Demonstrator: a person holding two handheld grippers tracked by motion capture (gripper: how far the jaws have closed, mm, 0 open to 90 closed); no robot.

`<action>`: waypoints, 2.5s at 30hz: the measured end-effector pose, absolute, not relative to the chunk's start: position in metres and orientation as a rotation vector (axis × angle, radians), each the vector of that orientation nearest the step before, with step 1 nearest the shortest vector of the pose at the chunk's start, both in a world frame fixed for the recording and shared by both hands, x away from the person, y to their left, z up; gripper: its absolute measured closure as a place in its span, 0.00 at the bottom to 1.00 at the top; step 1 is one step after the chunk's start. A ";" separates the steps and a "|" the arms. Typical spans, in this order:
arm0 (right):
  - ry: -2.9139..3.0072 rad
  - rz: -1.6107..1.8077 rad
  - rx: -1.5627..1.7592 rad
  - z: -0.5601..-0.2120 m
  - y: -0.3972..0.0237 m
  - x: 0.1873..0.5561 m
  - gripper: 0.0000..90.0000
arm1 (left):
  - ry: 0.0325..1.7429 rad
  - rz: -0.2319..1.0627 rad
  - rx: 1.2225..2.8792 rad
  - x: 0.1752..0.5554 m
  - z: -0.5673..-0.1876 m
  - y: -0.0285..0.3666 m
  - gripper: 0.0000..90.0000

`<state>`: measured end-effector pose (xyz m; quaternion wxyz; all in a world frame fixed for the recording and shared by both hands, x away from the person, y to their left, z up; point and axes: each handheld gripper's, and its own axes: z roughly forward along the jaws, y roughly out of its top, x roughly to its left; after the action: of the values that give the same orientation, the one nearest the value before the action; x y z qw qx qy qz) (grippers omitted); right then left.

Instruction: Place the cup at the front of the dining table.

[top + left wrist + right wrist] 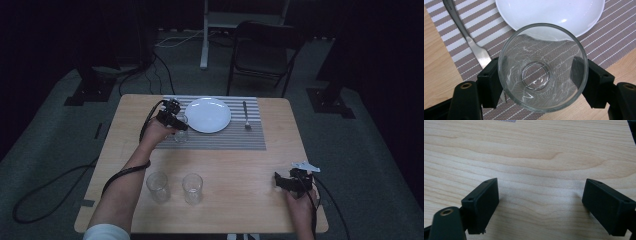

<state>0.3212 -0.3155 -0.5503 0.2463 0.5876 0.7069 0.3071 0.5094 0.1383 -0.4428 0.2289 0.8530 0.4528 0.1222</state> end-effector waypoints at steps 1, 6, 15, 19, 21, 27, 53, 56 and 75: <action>1.928 0.838 1.603 -0.550 -0.315 0.321 0.15 | 1.253 0.325 2.340 0.509 -0.442 0.139 0.32; 1.928 0.838 1.603 -0.550 -0.315 0.321 0.15 | 1.260 0.269 2.330 0.508 -0.442 0.142 0.16; 1.928 0.838 1.603 -0.550 -0.315 0.321 0.15 | 1.238 0.258 2.372 0.500 -0.444 0.144 0.02; 1.928 0.838 1.603 -0.550 -0.315 0.321 0.15 | 1.225 0.275 2.349 0.493 -0.444 0.149 0.02; 1.928 0.838 1.603 -0.550 -0.315 0.321 0.15 | 1.209 0.290 2.366 0.489 -0.444 0.150 0.02; 1.928 0.838 1.602 -0.550 -0.315 0.321 0.15 | 1.183 0.309 2.366 0.481 -0.448 0.158 0.02; 1.928 0.838 1.602 -0.550 -0.315 0.321 0.15 | 1.215 0.245 2.378 0.449 -0.473 0.193 0.02; 1.928 0.838 1.602 -0.550 -0.315 0.321 0.15 | 1.215 0.248 2.390 0.444 -0.474 0.199 0.02; 1.928 0.838 1.603 -0.550 -0.315 0.321 0.15 | 1.256 0.293 2.321 0.407 -0.479 0.229 0.02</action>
<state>0.3213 -0.3154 -0.5503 0.2466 0.5876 0.7067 0.3074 0.4072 0.2291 -0.4790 0.2408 0.8483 0.4592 0.1072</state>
